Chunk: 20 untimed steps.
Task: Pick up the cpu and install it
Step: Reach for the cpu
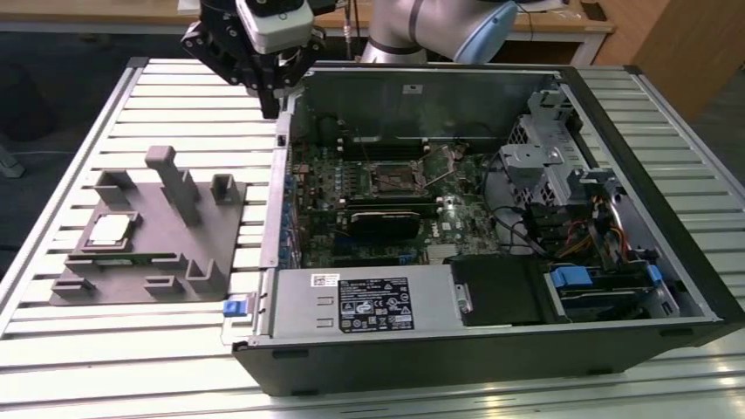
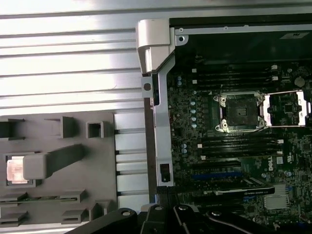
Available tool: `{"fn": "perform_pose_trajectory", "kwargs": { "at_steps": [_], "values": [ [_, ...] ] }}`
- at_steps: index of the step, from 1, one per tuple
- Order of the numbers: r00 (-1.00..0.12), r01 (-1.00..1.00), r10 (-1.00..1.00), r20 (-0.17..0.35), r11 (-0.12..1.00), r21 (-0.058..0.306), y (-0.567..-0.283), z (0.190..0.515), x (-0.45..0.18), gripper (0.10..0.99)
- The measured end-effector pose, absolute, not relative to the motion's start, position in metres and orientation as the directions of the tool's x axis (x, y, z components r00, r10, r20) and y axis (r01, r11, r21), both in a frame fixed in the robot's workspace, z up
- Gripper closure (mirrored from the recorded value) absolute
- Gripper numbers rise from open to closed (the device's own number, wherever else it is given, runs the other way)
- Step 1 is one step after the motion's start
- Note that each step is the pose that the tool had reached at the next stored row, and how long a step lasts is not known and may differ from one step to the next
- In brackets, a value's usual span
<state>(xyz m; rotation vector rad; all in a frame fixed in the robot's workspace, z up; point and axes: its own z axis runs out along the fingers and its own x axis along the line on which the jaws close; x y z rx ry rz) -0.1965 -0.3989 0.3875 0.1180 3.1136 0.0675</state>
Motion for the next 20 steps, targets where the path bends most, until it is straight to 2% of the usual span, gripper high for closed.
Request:
{"fn": "perform_pose_trajectory", "kwargs": {
  "at_steps": [20],
  "values": [
    [-0.997,0.075,0.076,-0.023,0.996,0.044,-0.399,0.386,-0.220,0.969]
  ]
}}
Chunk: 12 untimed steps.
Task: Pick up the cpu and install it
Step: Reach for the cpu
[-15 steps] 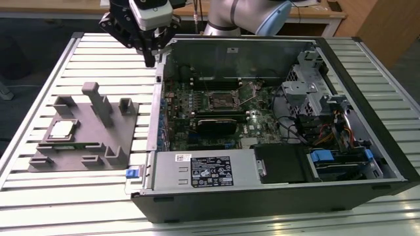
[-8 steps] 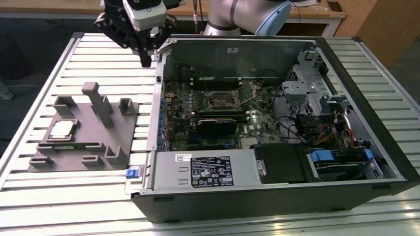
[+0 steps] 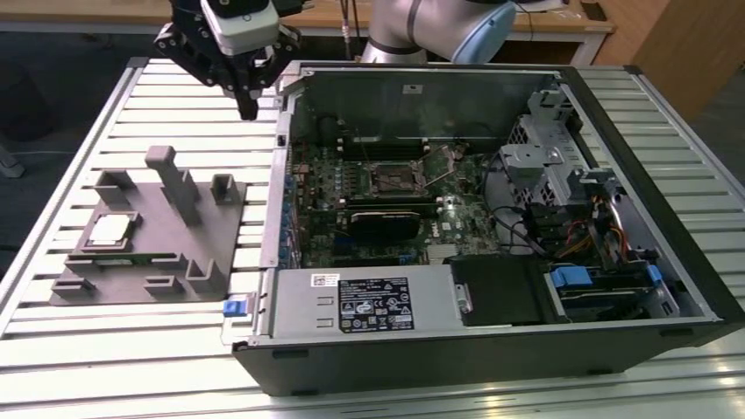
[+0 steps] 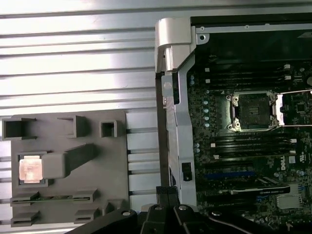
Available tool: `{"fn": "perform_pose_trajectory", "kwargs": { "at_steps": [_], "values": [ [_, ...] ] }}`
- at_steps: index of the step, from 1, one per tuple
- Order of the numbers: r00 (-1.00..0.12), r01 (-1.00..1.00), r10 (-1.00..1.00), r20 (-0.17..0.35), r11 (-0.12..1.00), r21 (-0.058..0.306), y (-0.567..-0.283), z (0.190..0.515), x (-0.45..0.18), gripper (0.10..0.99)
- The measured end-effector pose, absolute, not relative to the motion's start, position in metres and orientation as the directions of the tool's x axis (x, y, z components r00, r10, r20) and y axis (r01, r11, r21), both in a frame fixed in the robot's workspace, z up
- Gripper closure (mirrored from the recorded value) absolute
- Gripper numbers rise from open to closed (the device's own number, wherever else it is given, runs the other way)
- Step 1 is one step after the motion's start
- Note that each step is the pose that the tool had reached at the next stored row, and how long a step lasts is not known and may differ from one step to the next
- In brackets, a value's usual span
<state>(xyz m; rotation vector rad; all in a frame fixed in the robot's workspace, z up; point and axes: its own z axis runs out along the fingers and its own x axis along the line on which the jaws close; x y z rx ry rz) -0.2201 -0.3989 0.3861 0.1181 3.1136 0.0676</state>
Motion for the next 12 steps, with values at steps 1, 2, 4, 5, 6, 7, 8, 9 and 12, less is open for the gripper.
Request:
{"fn": "perform_pose_trajectory", "kwargs": {
  "at_steps": [1,2,4,5,6,7,8,9,12],
  "values": [
    [-0.997,0.075,0.076,-0.023,0.996,0.044,-0.399,0.386,-0.222,0.969],
    [-0.997,0.075,0.076,-0.023,0.996,0.044,-0.399,0.386,-0.223,0.969],
    [-0.997,0.075,0.076,-0.023,0.996,0.044,-0.399,0.386,-0.226,0.969],
    [-0.997,0.075,0.076,-0.023,0.996,0.044,-0.399,0.386,-0.227,0.969],
    [-0.997,0.075,0.076,-0.023,0.996,0.044,-0.399,0.385,-0.229,0.969],
    [-0.997,0.075,0.076,-0.023,0.996,0.044,-0.399,0.385,-0.230,0.969],
    [-0.997,0.075,0.076,-0.023,0.996,0.044,-0.399,0.385,-0.231,0.969],
    [-0.997,0.075,0.076,-0.023,0.996,0.044,-0.399,0.385,-0.232,0.969],
    [-0.997,0.075,0.076,-0.023,0.996,0.044,-0.399,0.385,-0.236,0.969]
  ]
}}
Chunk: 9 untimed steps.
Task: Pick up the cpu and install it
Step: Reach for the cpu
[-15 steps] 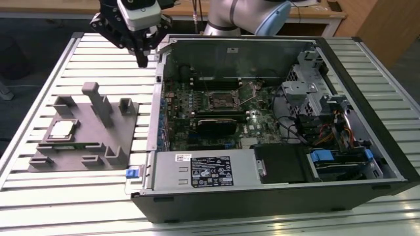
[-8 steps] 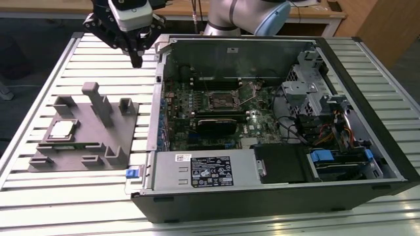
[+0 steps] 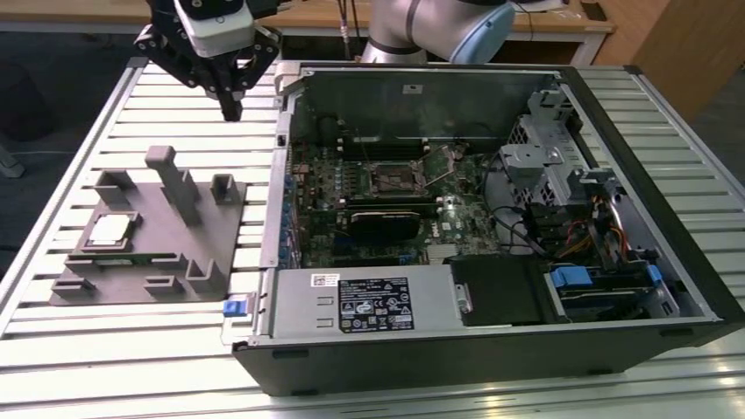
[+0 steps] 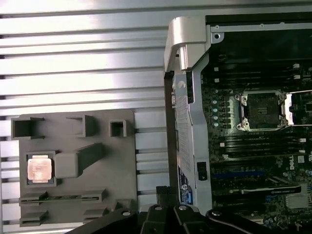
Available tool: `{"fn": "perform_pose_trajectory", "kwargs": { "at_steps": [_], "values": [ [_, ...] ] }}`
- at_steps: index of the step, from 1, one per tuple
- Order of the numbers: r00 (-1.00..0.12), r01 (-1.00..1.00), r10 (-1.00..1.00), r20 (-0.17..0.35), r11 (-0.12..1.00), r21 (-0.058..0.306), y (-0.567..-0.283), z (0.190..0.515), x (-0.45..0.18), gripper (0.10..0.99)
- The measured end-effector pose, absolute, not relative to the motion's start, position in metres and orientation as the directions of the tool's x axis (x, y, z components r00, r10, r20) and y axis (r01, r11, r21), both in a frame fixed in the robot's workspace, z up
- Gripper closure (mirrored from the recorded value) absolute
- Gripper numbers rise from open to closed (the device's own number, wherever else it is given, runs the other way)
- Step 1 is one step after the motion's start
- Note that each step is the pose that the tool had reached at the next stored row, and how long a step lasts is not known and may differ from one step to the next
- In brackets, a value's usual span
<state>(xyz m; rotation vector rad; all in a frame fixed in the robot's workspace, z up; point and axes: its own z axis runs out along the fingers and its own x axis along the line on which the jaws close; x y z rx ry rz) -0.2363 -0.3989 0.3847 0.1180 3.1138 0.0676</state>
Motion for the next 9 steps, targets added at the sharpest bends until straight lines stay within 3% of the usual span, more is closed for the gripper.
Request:
{"fn": "perform_pose_trajectory", "kwargs": {
  "at_steps": [9],
  "values": [
    [-0.997,0.075,0.076,-0.022,0.996,0.044,-0.3989,0.3834,-0.2447,0.969]
  ]
}}
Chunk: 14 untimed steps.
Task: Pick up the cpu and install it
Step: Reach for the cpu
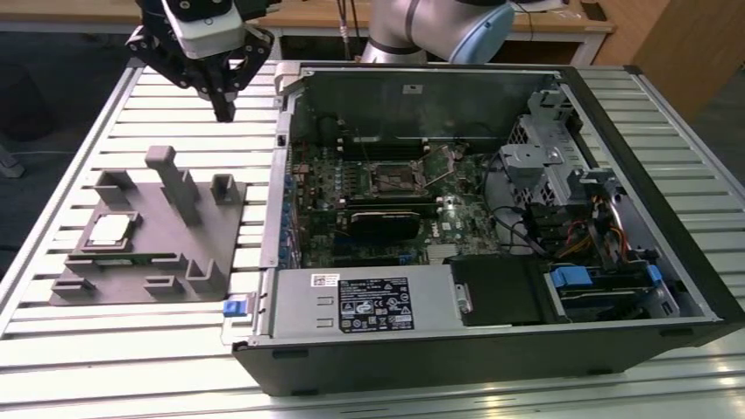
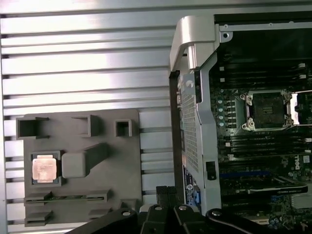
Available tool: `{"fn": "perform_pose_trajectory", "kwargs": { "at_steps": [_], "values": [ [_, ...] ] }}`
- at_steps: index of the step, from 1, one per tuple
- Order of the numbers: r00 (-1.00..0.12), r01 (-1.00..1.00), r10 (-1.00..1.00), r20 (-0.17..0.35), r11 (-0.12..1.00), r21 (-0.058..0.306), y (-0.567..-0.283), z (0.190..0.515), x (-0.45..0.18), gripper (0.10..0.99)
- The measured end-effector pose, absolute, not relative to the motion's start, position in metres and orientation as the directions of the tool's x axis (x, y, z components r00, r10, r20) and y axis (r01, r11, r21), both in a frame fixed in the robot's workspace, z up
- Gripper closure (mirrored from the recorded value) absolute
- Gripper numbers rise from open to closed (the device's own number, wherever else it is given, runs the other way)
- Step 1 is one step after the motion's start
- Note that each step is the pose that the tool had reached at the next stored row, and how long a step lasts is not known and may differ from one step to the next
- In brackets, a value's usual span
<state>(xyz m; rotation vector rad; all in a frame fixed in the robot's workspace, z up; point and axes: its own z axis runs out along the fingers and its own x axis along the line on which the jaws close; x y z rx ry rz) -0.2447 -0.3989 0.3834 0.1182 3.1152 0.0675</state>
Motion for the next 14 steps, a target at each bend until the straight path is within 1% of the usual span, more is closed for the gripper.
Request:
{"fn": "perform_pose_trajectory", "kwargs": {
  "at_steps": [14],
  "values": [
    [-0.997,0.075,0.076,-0.019,0.996,0.044,-0.399,0.382,-0.259,0.969]
  ]
}}
